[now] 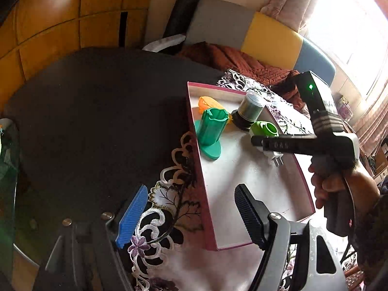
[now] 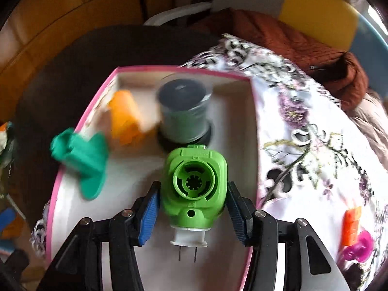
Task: Organize rigid objects
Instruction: 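Lower the green plug piece into the tray and open the right tool, then move both tools back toward the remaining toys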
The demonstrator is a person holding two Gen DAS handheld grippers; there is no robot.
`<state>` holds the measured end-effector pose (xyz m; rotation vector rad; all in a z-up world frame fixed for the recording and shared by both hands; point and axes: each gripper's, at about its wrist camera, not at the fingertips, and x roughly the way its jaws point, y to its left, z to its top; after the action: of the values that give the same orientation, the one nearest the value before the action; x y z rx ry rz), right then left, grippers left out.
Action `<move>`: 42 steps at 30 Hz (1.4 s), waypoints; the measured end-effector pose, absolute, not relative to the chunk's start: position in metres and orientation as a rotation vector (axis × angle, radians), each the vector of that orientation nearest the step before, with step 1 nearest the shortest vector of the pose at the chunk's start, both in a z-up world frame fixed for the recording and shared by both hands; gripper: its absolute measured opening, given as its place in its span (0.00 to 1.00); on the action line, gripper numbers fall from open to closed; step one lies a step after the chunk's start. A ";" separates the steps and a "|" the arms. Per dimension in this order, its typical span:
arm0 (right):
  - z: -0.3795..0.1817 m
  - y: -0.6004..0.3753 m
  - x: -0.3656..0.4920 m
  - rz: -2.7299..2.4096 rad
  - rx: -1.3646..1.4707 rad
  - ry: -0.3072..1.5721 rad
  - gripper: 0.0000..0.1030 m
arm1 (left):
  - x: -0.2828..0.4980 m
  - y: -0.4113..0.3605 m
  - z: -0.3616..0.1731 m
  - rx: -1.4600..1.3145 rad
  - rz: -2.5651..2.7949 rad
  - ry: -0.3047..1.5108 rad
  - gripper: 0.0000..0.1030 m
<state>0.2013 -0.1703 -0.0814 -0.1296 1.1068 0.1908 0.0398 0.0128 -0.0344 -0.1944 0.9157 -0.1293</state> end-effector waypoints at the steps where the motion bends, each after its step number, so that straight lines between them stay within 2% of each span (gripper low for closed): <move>1: -0.078 -0.175 0.200 0.198 -0.102 1.092 0.59 | 0.040 0.012 -0.034 -0.192 -0.132 0.915 0.73; 2: -0.074 -0.179 0.200 0.210 -0.077 1.082 0.68 | 0.040 0.011 -0.034 -0.191 -0.134 0.913 0.73; 3: -0.070 -0.182 0.197 0.216 -0.064 1.067 0.71 | 0.039 0.011 -0.034 -0.190 -0.135 0.911 0.73; 20: -0.006 -0.241 0.113 0.143 -0.070 0.831 0.87 | 0.027 -0.012 -0.022 -0.118 -0.150 0.872 0.73; 35: 0.022 -0.396 0.067 -0.220 0.050 0.728 0.93 | 0.019 -0.040 -0.015 -0.035 -0.194 0.867 0.73; 42: -0.001 -0.494 0.037 -0.519 0.248 0.659 0.94 | 0.019 -0.070 -0.008 0.018 -0.268 0.861 0.73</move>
<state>0.0371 -0.4942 -0.0011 0.2482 0.6594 -0.5188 0.0195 -0.0701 -0.0077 0.0185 0.8605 -0.2681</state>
